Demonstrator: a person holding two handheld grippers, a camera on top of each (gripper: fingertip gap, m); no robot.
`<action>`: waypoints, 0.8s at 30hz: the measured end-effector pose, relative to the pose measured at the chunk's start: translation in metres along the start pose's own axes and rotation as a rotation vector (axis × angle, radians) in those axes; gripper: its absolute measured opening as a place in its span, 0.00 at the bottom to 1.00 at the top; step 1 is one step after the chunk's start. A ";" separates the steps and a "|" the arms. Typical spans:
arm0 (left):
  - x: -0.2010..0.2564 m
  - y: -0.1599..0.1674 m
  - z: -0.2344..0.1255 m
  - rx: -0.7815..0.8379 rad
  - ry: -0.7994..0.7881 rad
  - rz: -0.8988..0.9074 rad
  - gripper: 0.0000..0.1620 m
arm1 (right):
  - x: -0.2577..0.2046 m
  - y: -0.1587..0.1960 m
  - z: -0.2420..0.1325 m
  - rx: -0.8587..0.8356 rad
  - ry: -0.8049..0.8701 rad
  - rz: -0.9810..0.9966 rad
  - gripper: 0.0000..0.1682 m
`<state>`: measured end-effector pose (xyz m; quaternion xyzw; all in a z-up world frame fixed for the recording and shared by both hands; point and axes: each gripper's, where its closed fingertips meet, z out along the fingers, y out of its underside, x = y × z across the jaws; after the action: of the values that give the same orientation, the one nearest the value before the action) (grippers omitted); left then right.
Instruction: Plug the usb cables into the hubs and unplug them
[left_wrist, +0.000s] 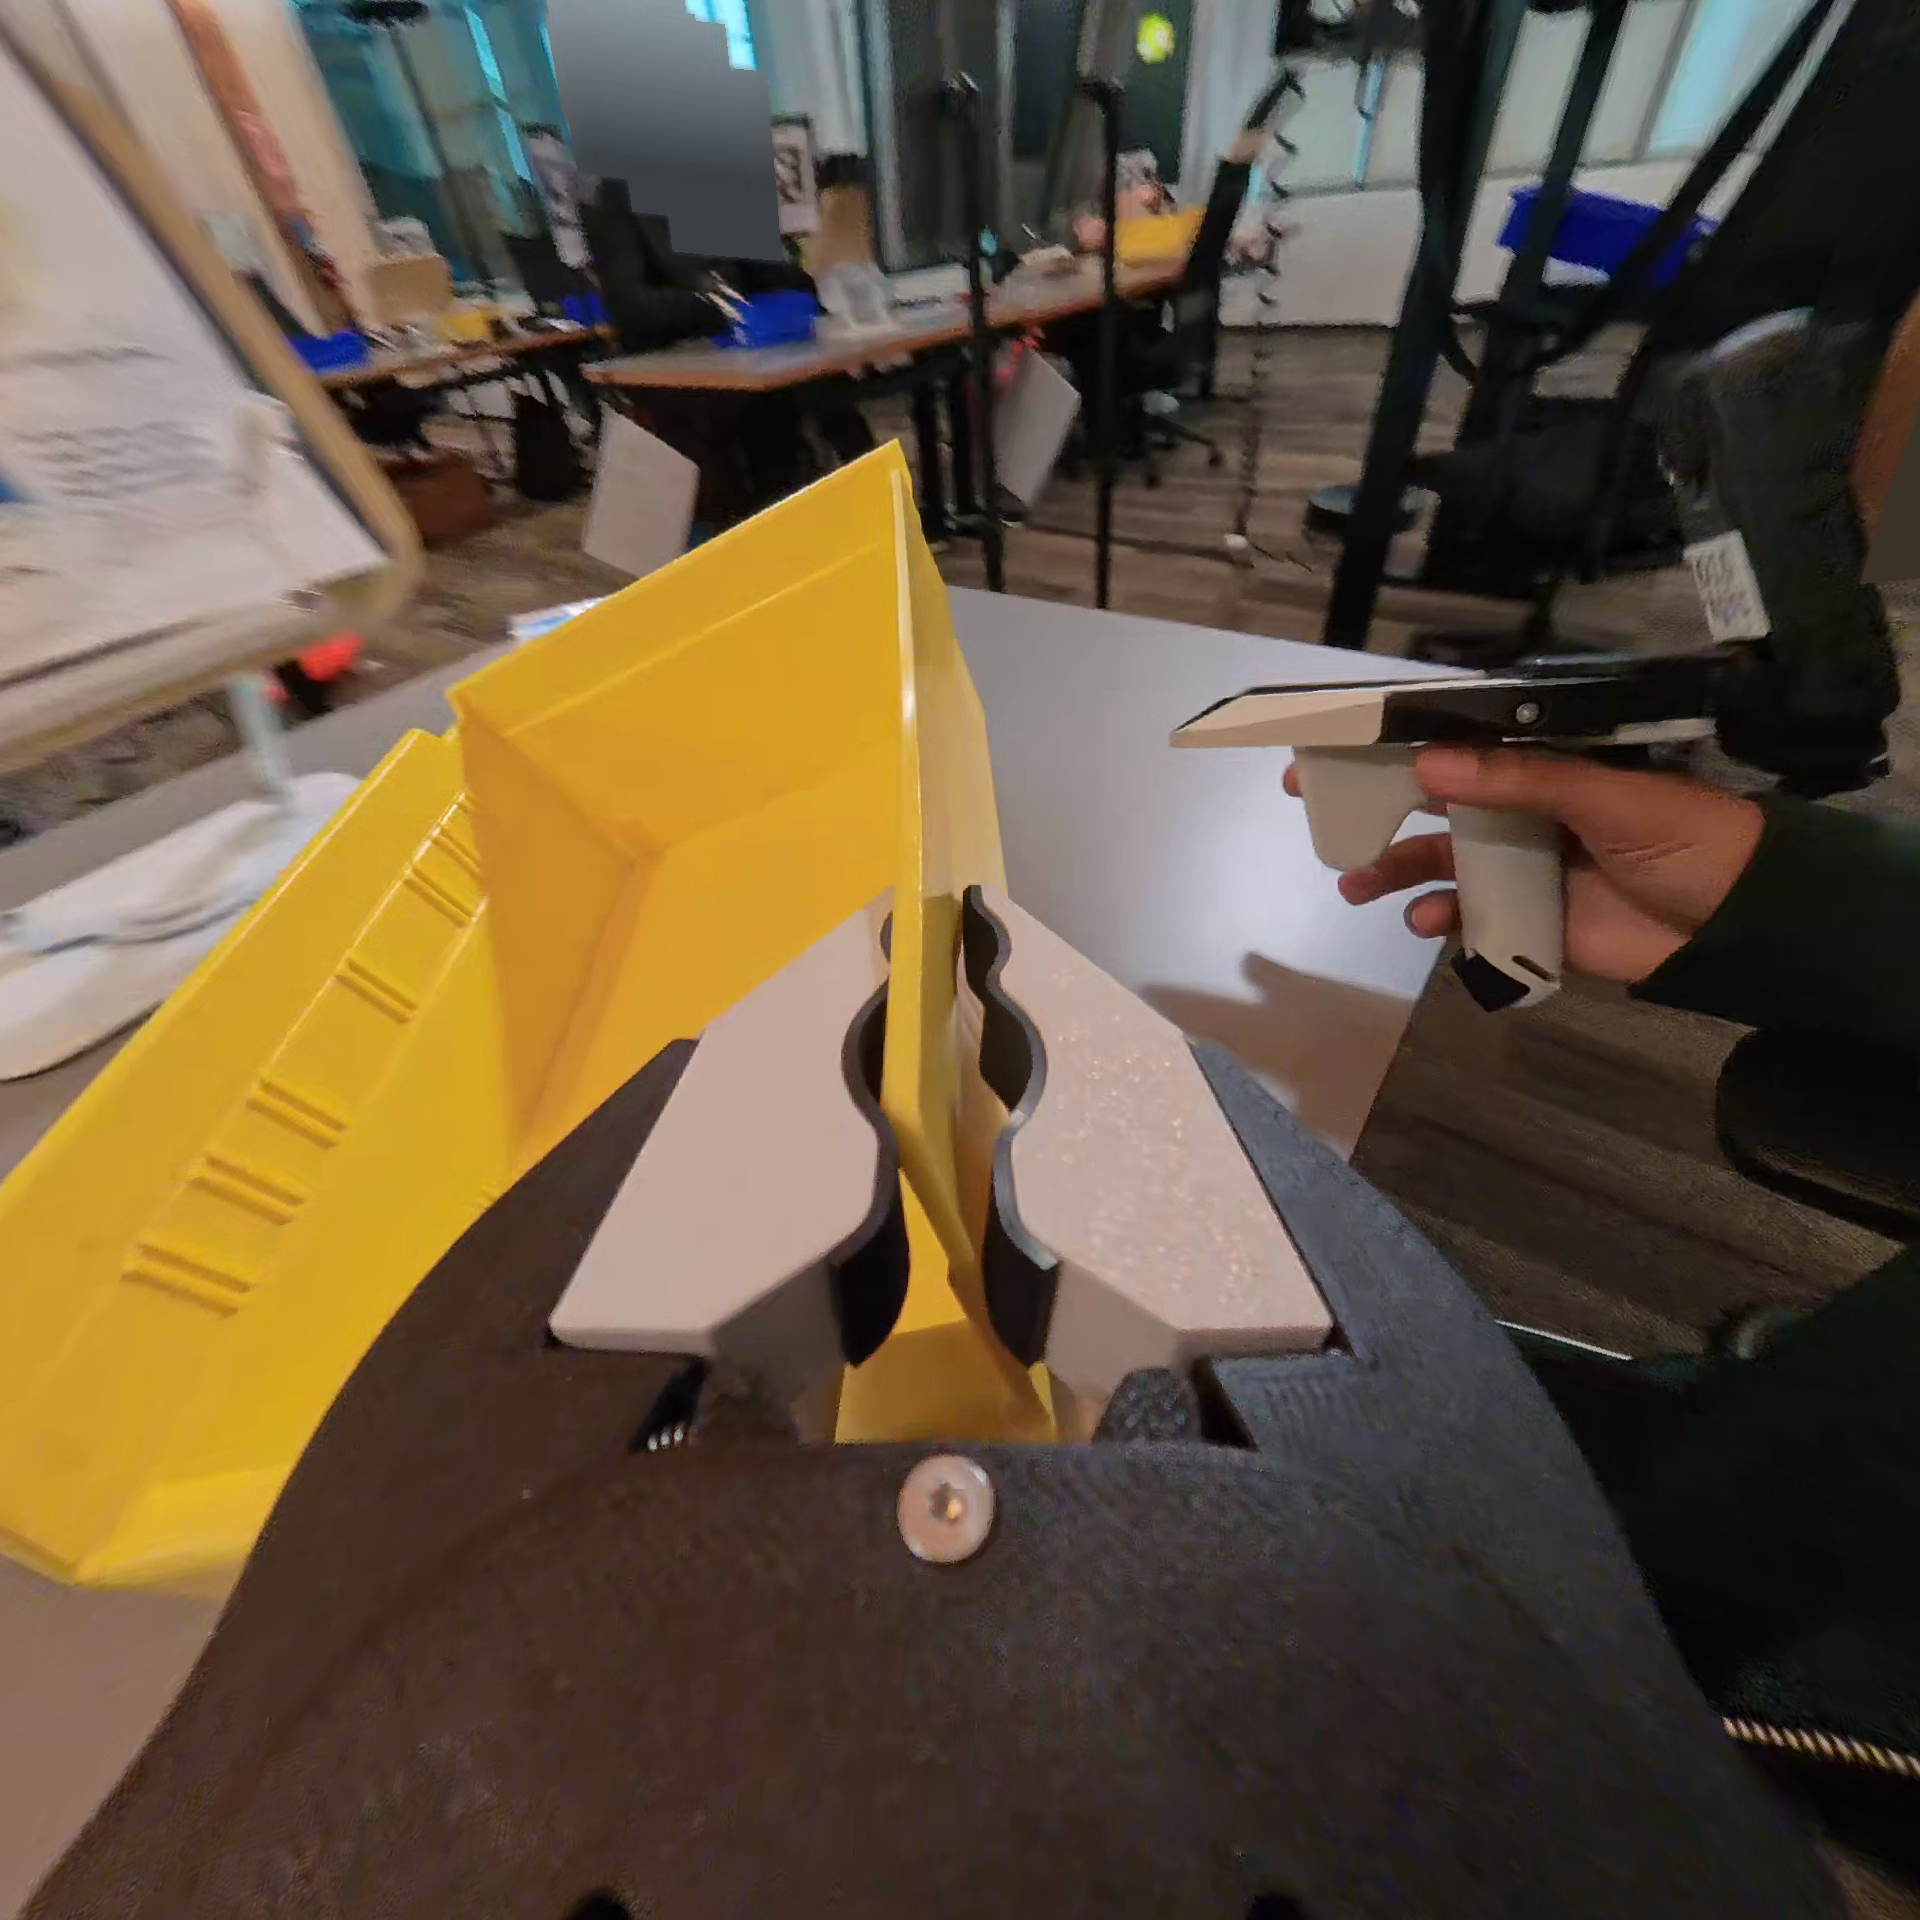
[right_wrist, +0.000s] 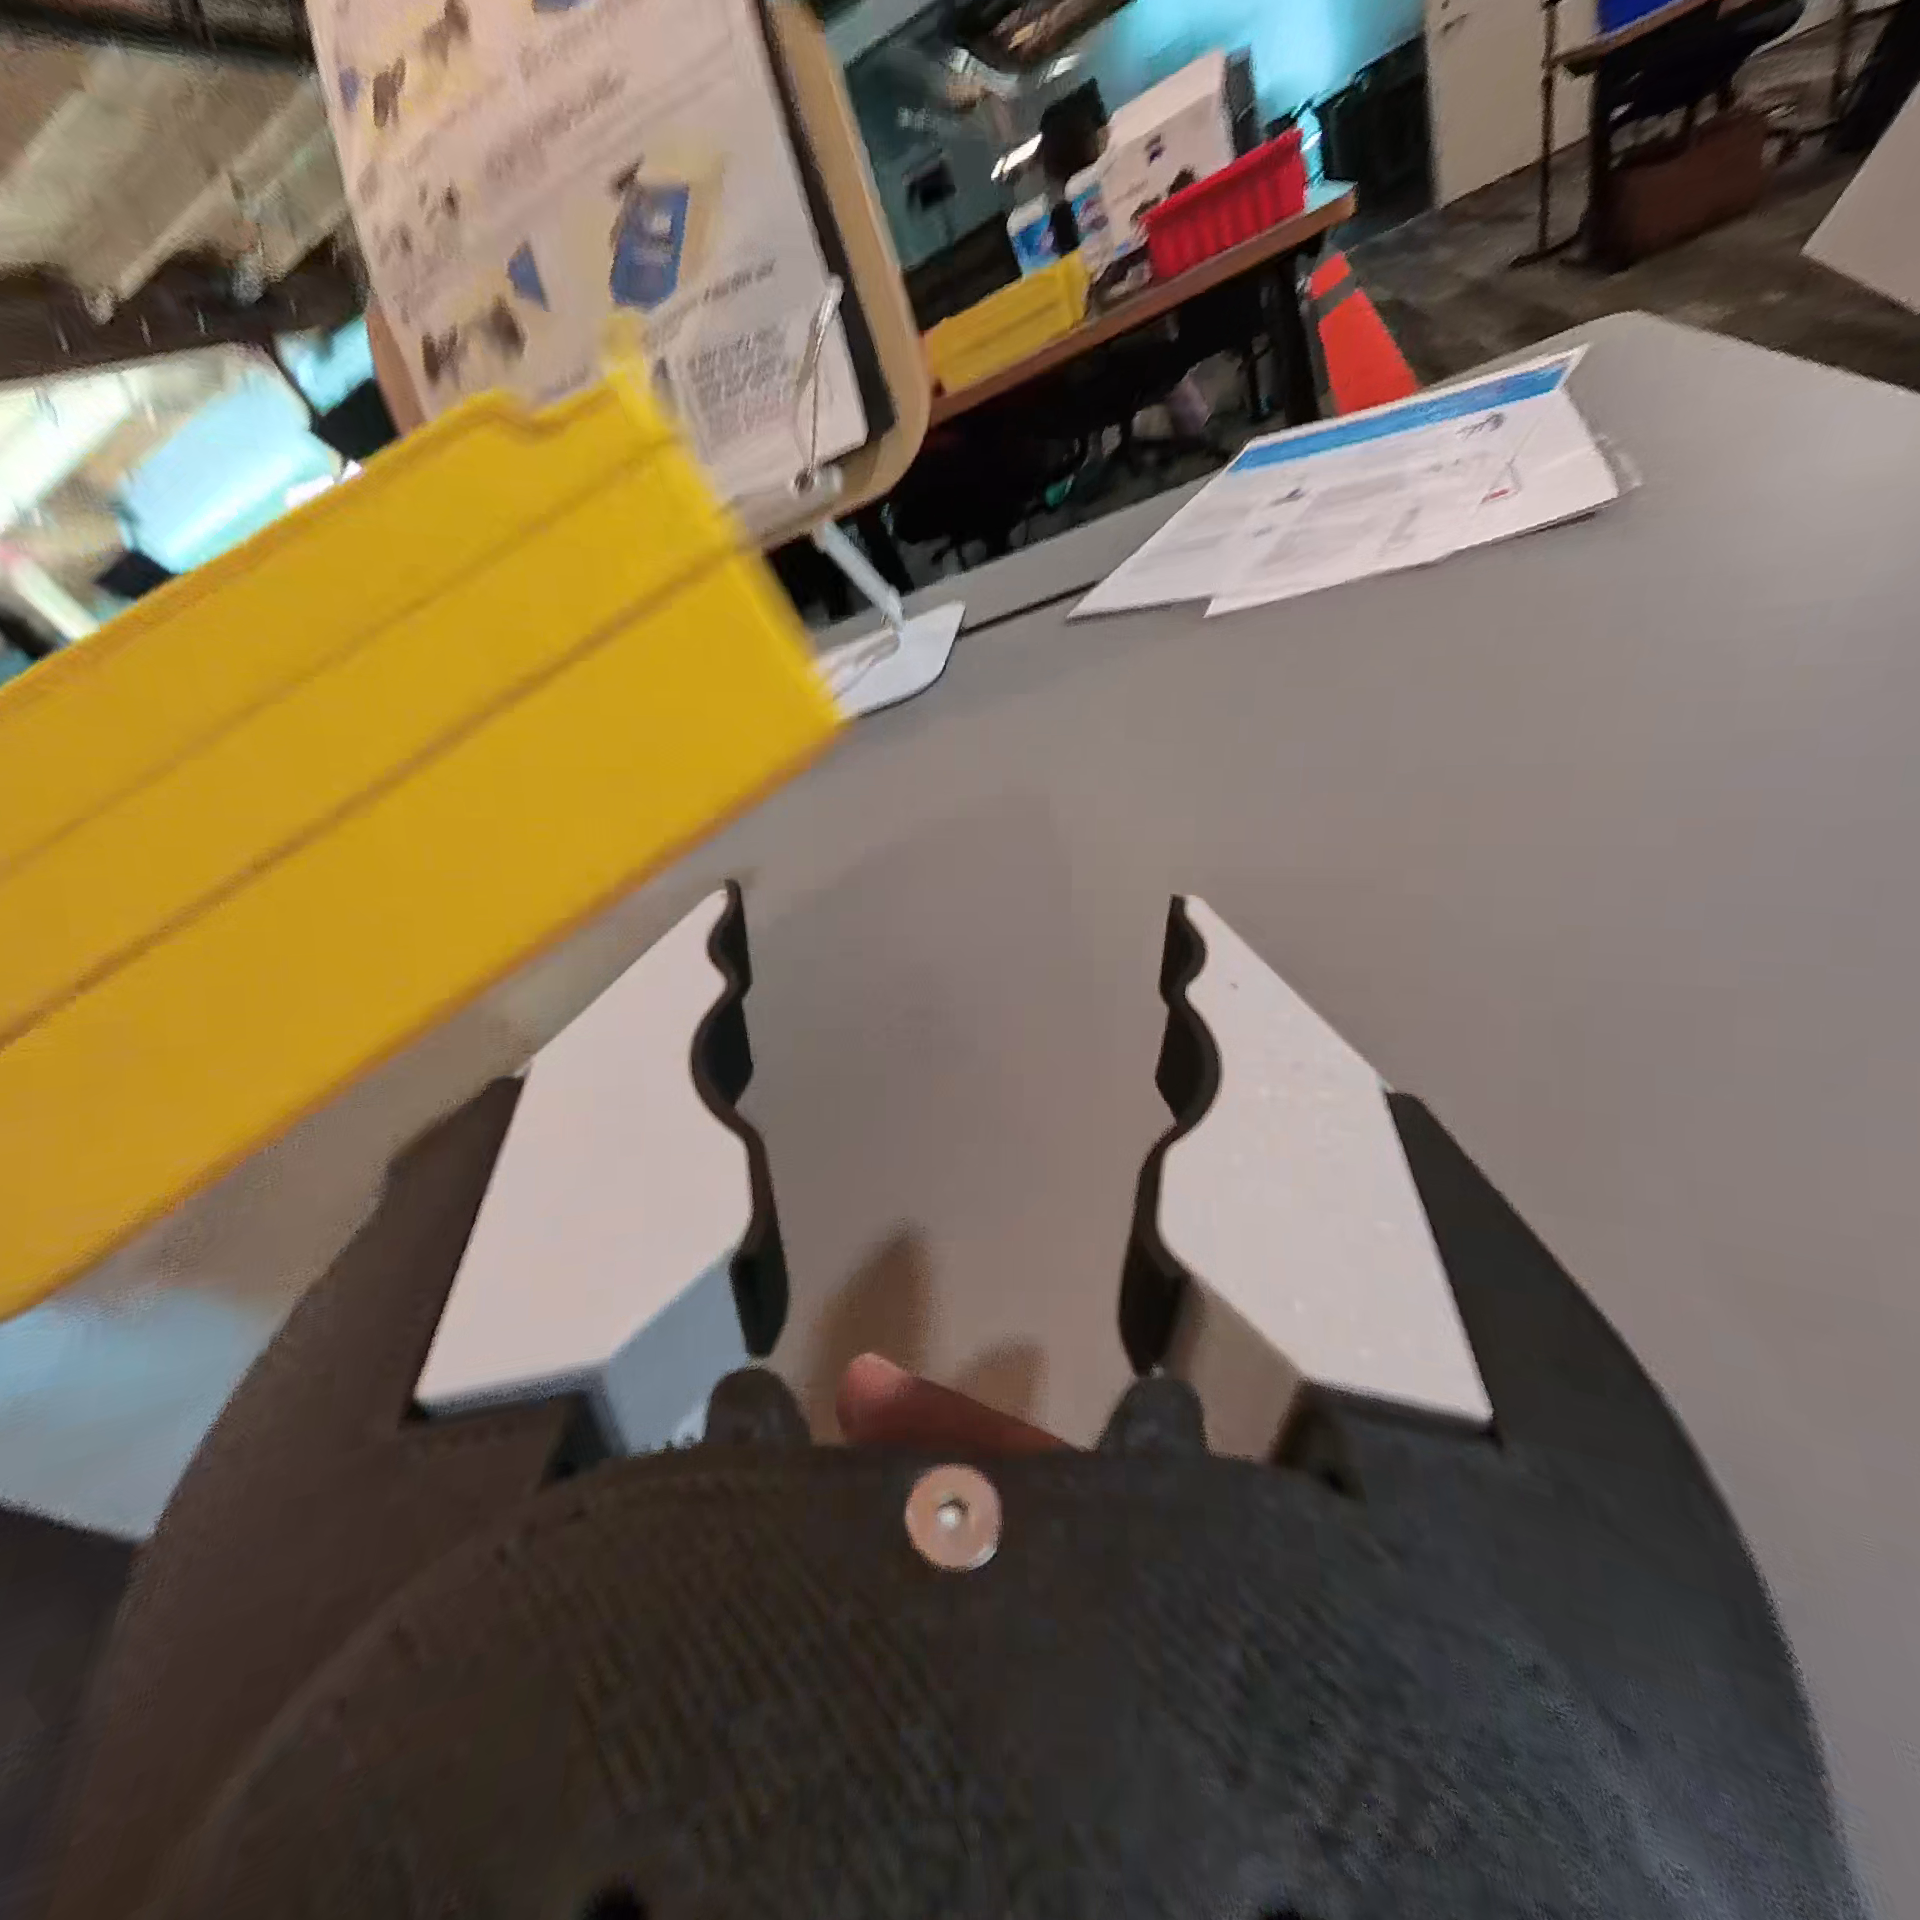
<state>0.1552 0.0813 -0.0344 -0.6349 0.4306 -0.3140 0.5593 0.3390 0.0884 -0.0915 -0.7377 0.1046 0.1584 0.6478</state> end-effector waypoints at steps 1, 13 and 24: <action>0.010 0.007 0.018 -0.018 0.029 0.002 0.01 | -0.003 0.005 -0.003 -0.028 -0.001 -0.058 0.48; 0.056 0.026 0.150 -0.146 0.167 -0.025 0.01 | 0.008 0.037 -0.062 -0.165 0.073 -0.246 0.46; 0.075 0.019 0.138 -0.178 0.477 -0.312 0.30 | 0.024 0.057 -0.082 -0.282 0.177 -0.339 0.50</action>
<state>0.3052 0.0741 -0.0832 -0.6484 0.4730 -0.4974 0.3292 0.3492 0.0001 -0.1443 -0.8389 0.0124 -0.0050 0.5440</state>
